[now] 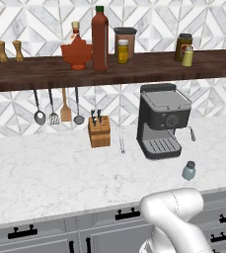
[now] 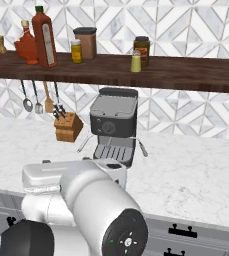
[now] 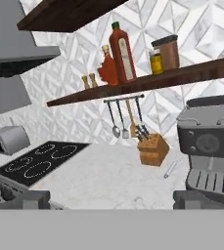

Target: Put the shaker and condiment bottle from the counter next to their counterparts in the cabinet.

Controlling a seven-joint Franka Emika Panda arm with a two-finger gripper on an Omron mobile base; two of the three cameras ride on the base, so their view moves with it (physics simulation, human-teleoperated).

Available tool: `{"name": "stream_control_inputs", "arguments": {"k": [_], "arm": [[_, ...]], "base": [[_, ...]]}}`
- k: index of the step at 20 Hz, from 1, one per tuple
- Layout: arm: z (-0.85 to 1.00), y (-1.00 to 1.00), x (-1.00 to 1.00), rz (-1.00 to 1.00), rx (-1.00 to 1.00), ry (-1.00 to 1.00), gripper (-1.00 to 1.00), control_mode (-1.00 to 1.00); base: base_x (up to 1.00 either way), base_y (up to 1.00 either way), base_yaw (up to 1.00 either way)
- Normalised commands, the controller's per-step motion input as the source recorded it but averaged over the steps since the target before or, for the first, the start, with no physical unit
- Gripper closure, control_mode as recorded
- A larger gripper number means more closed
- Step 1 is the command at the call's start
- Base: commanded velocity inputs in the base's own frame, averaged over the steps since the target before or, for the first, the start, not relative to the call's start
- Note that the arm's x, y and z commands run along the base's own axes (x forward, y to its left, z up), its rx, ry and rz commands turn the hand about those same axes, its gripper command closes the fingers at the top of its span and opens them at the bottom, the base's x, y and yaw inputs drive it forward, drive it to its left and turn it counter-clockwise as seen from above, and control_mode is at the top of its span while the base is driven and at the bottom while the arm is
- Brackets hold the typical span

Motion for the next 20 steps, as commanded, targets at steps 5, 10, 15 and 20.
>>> {"name": "stream_control_inputs", "arguments": {"k": [5, 10, 15, 20], "arm": [[0.00, 0.00, 0.17, 0.24, -0.19, -0.13, -1.00, -1.00], [-0.17, -0.13, 0.22, 0.30, -0.23, -0.10, -1.00, -1.00], [-0.61, -0.27, 0.17, 0.25, -0.19, -0.01, -1.00, -1.00], [-0.50, -0.27, 0.14, 0.07, -0.03, 0.00, -1.00, -1.00]], "base": [[0.00, 0.00, 0.00], [0.00, 0.00, 0.00], [0.00, 0.00, 0.00], [0.00, 0.00, 0.00]]}}
